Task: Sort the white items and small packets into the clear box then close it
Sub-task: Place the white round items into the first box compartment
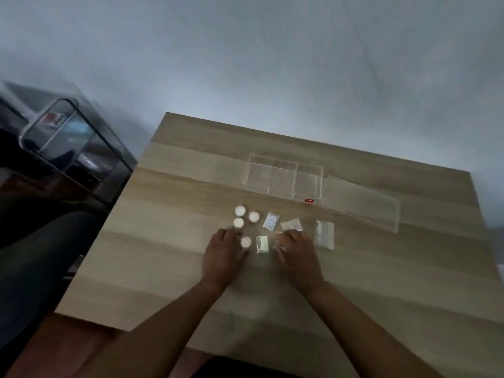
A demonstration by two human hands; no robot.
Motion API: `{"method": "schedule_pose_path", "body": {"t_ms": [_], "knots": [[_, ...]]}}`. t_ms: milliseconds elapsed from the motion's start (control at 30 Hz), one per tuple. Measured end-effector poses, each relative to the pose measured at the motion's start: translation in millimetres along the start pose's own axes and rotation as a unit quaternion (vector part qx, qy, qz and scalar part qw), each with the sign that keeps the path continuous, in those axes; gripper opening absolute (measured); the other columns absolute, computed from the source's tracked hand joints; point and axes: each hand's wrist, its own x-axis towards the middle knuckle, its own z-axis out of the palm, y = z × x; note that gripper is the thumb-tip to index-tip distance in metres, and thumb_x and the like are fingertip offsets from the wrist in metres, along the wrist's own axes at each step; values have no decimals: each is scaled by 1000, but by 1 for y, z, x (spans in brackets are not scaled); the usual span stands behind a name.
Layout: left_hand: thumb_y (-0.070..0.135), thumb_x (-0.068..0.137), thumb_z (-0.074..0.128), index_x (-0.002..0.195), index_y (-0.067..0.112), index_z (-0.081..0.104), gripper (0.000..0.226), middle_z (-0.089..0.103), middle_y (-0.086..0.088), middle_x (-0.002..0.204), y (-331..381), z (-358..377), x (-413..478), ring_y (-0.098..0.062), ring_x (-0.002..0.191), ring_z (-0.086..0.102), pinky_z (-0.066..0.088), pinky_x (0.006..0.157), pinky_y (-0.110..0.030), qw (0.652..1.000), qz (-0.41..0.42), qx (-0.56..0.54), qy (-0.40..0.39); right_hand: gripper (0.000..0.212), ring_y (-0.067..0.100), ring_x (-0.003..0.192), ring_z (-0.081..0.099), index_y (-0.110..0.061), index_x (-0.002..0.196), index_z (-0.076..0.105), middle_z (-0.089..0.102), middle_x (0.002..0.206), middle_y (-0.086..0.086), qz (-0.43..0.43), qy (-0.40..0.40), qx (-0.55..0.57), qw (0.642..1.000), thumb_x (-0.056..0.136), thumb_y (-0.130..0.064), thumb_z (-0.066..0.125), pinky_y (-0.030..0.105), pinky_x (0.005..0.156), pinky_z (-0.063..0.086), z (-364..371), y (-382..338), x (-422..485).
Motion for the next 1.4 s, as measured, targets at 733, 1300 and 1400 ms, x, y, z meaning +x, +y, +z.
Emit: {"method": "schedule_pose_path", "body": {"t_ms": [733, 1300, 1400], "knots": [[28, 78, 76, 112, 21, 69, 35, 67, -2, 98, 0, -36, 44, -19, 90, 66, 56, 75, -35, 999, 33, -22, 30, 31, 29, 104, 53, -12, 113, 64, 62, 110, 10, -20, -48, 70, 996, 86, -29, 59, 40, 91, 42, 12, -22, 91], [38, 85, 67, 115, 26, 69, 32, 59, -5, 120, 61, -48, 225, -26, 115, 55, 51, 85, -39, 942, 157, 287, -76, 26, 23, 93, 62, -12, 108, 65, 63, 107, 9, 190, 66, 277, 940, 82, -7, 67, 26, 80, 45, -15, 13, 63], [37, 85, 67, 113, 26, 70, 30, 56, -7, 119, 61, -43, 232, -28, 114, 53, 50, 85, -41, 930, 159, 323, -75, 28, 18, 91, 63, -12, 112, 65, 63, 110, 7, 199, 79, 285, 934, 84, -9, 67, 22, 79, 45, -17, 20, 59]]}}
